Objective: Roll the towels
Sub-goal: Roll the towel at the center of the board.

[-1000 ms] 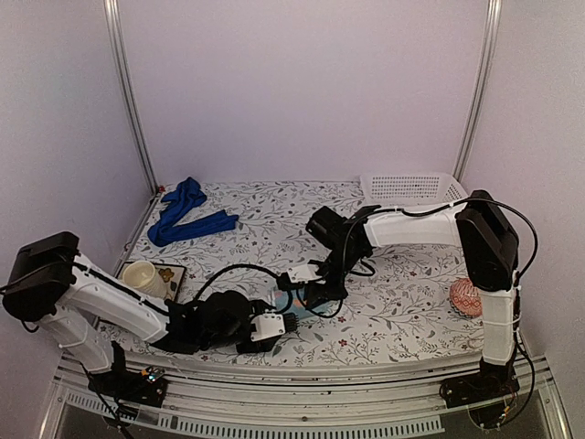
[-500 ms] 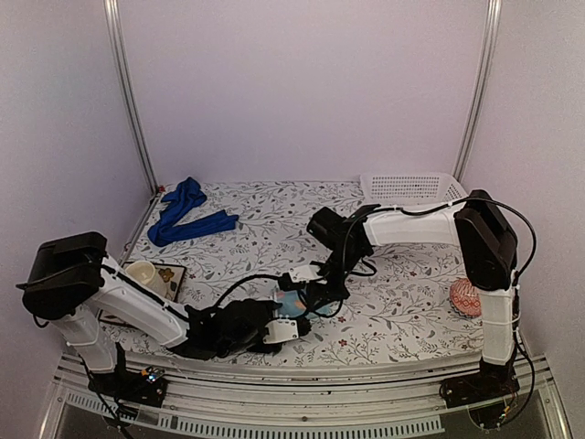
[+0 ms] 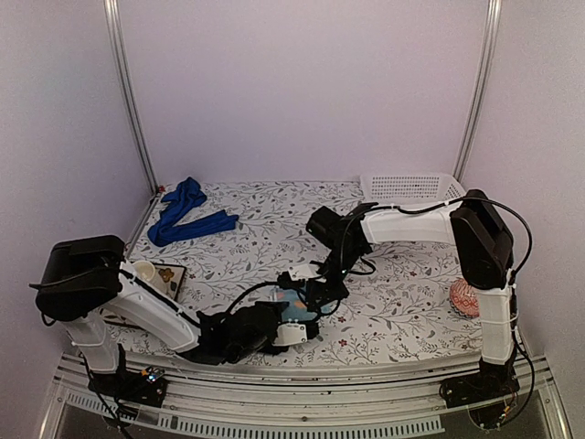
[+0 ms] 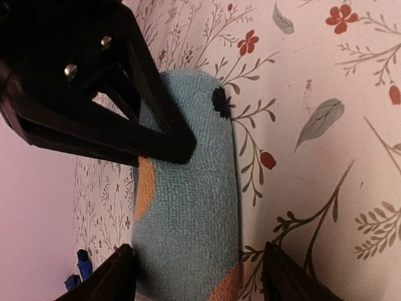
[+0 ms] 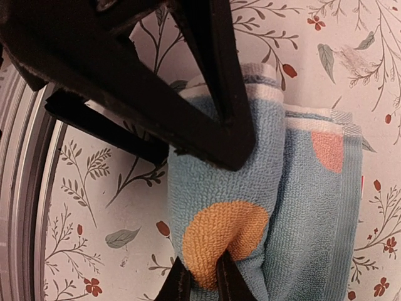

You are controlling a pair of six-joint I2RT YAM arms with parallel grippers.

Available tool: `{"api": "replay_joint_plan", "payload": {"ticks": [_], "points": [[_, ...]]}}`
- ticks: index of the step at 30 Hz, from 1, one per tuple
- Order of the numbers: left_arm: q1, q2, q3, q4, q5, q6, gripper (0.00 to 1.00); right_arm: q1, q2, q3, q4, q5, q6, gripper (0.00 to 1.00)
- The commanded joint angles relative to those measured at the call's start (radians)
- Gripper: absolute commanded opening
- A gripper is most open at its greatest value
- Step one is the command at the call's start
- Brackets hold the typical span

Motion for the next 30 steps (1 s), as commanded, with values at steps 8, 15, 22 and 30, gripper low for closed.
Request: {"api": "replay_joint_plan", "payload": {"ticks": [8, 15, 22, 30], "points": [[0.053, 0.029, 0.061, -0.174, 0.027, -0.073, 0.48, -0.009, 0.037, 0.022, -0.069, -0.035, -0.025, 0.13], [0.089, 0.027, 0.111, -0.299, 0.099, -0.130, 0.30, -0.011, 0.034, 0.028, -0.074, -0.030, -0.029, 0.13], [0.109, -0.002, 0.138, -0.406, 0.221, -0.160, 0.13, -0.024, -0.033, -0.026, 0.002, 0.009, 0.000, 0.29], [0.186, -0.042, 0.188, -0.536, 0.439, -0.245, 0.14, -0.060, -0.267, -0.279, 0.306, 0.142, 0.107, 0.53]]}}
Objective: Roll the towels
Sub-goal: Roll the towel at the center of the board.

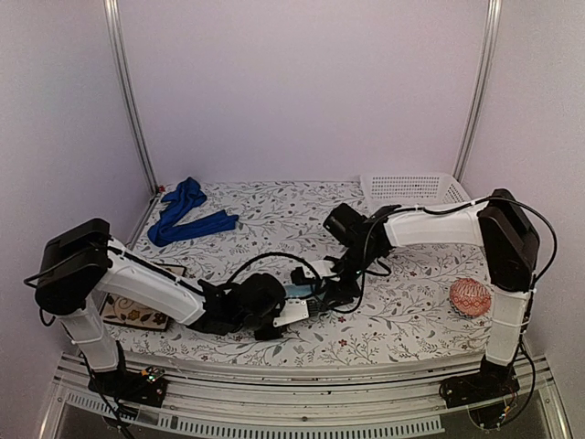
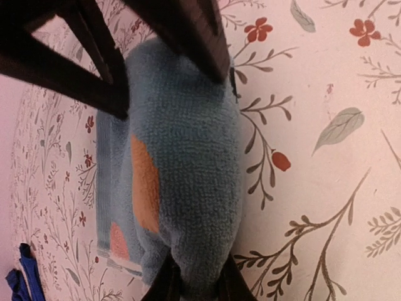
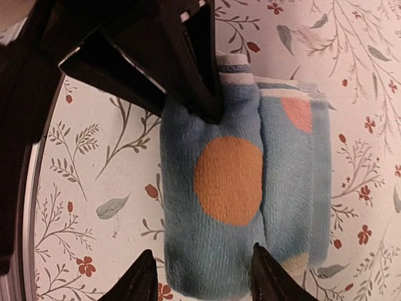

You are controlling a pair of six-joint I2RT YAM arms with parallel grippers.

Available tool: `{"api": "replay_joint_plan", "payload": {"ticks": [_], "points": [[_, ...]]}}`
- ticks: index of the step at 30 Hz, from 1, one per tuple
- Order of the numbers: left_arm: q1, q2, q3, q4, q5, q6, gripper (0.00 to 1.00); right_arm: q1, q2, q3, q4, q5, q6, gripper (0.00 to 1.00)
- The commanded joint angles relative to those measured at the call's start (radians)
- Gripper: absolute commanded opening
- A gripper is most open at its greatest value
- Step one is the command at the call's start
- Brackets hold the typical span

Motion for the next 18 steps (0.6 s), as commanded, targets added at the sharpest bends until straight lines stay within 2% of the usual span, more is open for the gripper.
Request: {"api": "replay_joint_plan", "payload": {"ticks": [1, 7, 10, 14, 18], "points": [[0.059, -0.019, 0.019, -0.162, 0.202, -0.077, 0.14, -0.031, -0.153, -0.133, 0.204, 0.111, 0.072, 0.54], [0.132, -0.003, 0.075, -0.245, 0.382, -0.115, 0.17, -0.035, -0.268, -0.302, 0.383, 0.216, 0.070, 0.56], [0.178, 0.021, 0.116, -0.298, 0.453, -0.133, 0.17, -0.031, -0.352, -0.407, 0.505, 0.219, 0.047, 0.56], [0.239, 0.071, 0.187, -0.365, 0.583, -0.159, 0.19, 0.017, -0.459, -0.561, 0.688, 0.269, -0.058, 0.58], [0.270, 0.118, 0.251, -0.415, 0.653, -0.175, 0.21, 0.068, -0.512, -0.666, 0.845, 0.308, -0.150, 0.58]]}}
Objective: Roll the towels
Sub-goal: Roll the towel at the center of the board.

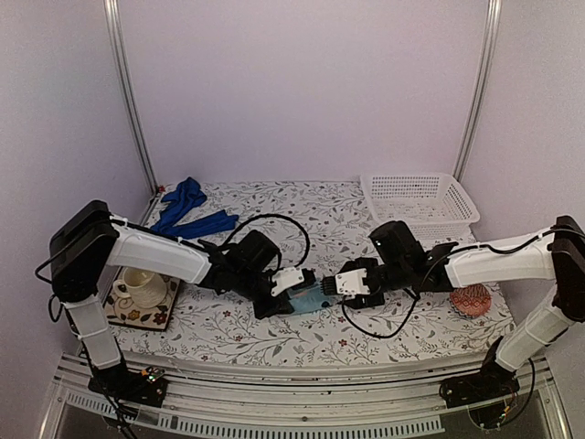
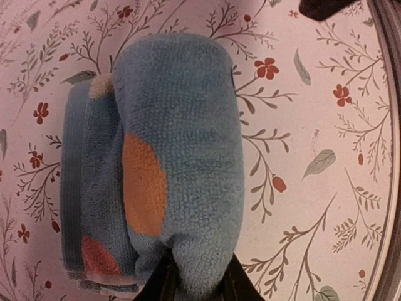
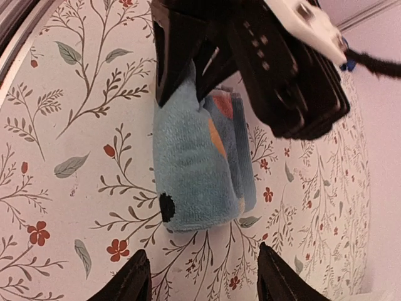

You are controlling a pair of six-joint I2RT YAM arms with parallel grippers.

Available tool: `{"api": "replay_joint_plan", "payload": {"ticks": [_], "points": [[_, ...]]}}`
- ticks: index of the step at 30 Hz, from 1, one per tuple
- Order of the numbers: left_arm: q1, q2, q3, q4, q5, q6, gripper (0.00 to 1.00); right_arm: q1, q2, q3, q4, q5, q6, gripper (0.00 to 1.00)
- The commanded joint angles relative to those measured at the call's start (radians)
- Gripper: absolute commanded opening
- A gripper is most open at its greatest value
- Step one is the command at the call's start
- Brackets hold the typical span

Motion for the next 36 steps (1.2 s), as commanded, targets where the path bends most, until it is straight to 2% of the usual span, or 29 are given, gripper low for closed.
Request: {"api": "replay_joint_plan", "payload": {"ticks": [1, 9, 18, 25, 29, 34, 36], "points": [[0.039, 0.076, 0.060, -0.136, 0.148, -0.039, 0.21, 0.063, -0.055, -0.093, 0.256, 0.068, -0.128, 0.59], [0.083, 0.196, 0.178, -0.242, 0.243, -0.061, 0.22, 0.136, 0.059, -0.083, 0.351, 0.192, -0.205, 0.58], [0.131, 0.245, 0.211, -0.274, 0.378, -0.083, 0.24, 0.153, 0.205, -0.033, 0.386, 0.260, -0.228, 0.56], [0.146, 0.262, 0.218, -0.281, 0.416, -0.083, 0.26, 0.154, 0.294, 0.036, 0.392, 0.342, -0.235, 0.43], [0.158, 0.258, 0.217, -0.276, 0.424, -0.092, 0.27, 0.154, 0.305, 0.045, 0.385, 0.327, -0.231, 0.29], [0.162, 0.232, 0.206, -0.253, 0.410, -0.108, 0.34, 0.152, 0.313, 0.066, 0.322, 0.285, -0.223, 0.11], [0.163, 0.207, 0.199, -0.241, 0.376, -0.118, 0.38, 0.150, 0.313, 0.086, 0.272, 0.254, -0.217, 0.09]]}}
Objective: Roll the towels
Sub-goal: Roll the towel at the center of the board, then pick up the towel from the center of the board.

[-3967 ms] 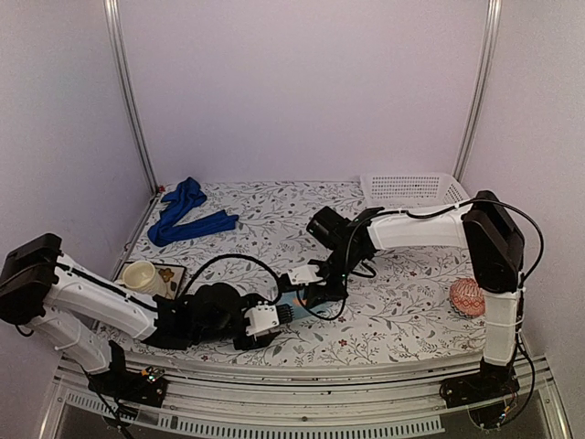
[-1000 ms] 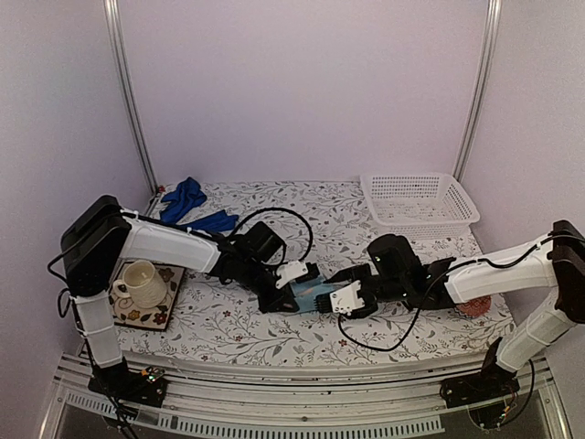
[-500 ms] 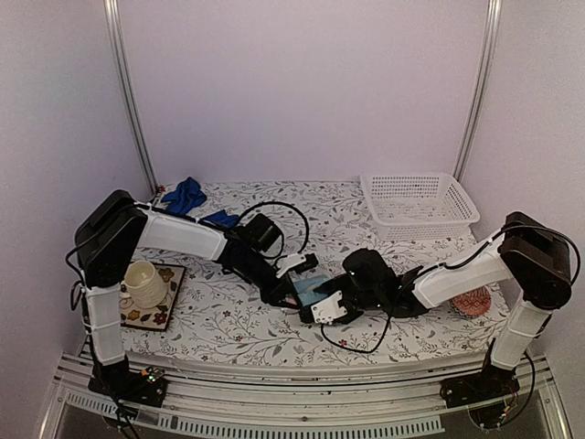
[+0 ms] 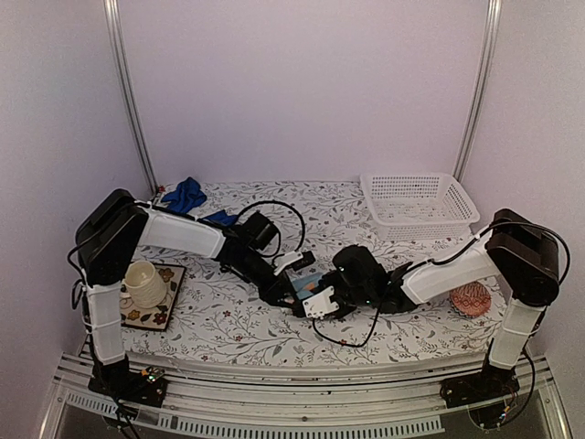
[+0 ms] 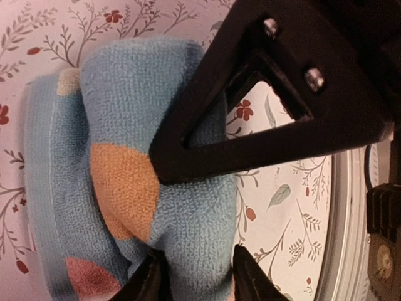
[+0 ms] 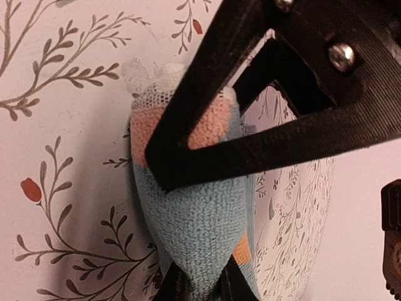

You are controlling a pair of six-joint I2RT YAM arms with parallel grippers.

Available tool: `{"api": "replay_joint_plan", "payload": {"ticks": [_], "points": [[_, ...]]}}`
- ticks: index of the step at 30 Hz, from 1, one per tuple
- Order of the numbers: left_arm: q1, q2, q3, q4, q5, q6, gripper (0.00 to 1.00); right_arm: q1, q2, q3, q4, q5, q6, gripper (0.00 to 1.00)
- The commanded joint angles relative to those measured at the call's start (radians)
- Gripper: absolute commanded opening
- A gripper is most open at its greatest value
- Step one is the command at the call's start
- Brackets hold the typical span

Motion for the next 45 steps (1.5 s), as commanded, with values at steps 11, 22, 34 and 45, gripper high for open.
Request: {"api": "replay_joint_plan", "payload": {"ticks": [11, 22, 34, 45], "points": [[-0.046, -0.313, -0.250, 0.135, -0.363, -0.057, 0.97, -0.039, 0.024, 0.192, -0.367, -0.194, 0.045, 0.08], [-0.119, -0.455, -0.442, 0.371, -0.552, -0.167, 0.97, -0.048, 0.075, 0.289, -0.534, -0.241, 0.015, 0.08], [-0.025, -0.308, -0.377, 0.442, -0.218, -0.370, 0.97, -0.050, 0.073, 0.293, -0.546, -0.236, -0.017, 0.08], [0.002, -0.200, -0.317, 0.439, -0.063, -0.366, 0.97, -0.057, 0.042, 0.287, -0.571, -0.265, -0.068, 0.08]]}}
